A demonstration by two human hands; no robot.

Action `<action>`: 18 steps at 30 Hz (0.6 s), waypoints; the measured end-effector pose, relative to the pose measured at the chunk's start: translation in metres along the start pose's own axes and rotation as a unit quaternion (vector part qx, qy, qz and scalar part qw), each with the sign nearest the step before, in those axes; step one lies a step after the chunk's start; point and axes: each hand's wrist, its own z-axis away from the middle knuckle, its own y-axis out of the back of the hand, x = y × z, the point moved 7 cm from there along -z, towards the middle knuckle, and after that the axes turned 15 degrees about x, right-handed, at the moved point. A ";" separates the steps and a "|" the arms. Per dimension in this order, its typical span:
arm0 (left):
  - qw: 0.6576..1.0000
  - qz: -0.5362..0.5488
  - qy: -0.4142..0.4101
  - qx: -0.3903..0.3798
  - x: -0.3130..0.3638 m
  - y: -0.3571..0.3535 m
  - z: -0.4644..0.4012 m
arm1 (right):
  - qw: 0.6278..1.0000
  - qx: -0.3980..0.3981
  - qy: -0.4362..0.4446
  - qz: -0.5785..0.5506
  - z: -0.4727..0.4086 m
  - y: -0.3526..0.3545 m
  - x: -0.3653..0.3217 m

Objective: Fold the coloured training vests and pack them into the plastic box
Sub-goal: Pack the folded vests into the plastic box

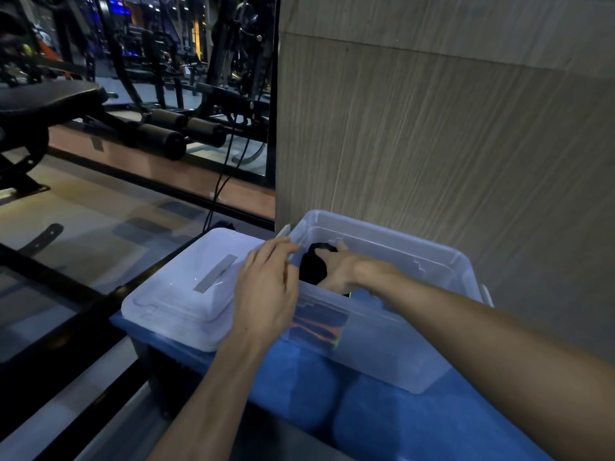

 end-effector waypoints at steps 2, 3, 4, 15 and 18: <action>1.000 0.002 0.001 -0.001 0.001 -0.001 0.001 | 1.000 -0.008 0.000 0.007 -0.008 -0.012 -0.004; 1.000 0.000 0.001 -0.002 0.001 -0.002 0.001 | 1.000 -0.013 0.000 0.009 -0.013 -0.019 -0.006; 1.000 -0.001 0.002 -0.003 0.000 -0.003 0.001 | 1.000 -0.020 -0.002 0.012 -0.014 -0.023 -0.009; 1.000 0.000 -0.020 0.025 0.007 0.003 0.000 | 0.996 -0.016 -0.006 -0.090 0.015 0.009 0.001; 0.999 -0.003 -0.033 0.024 0.010 0.003 0.003 | 0.995 -0.017 -0.013 -0.102 0.021 0.013 0.003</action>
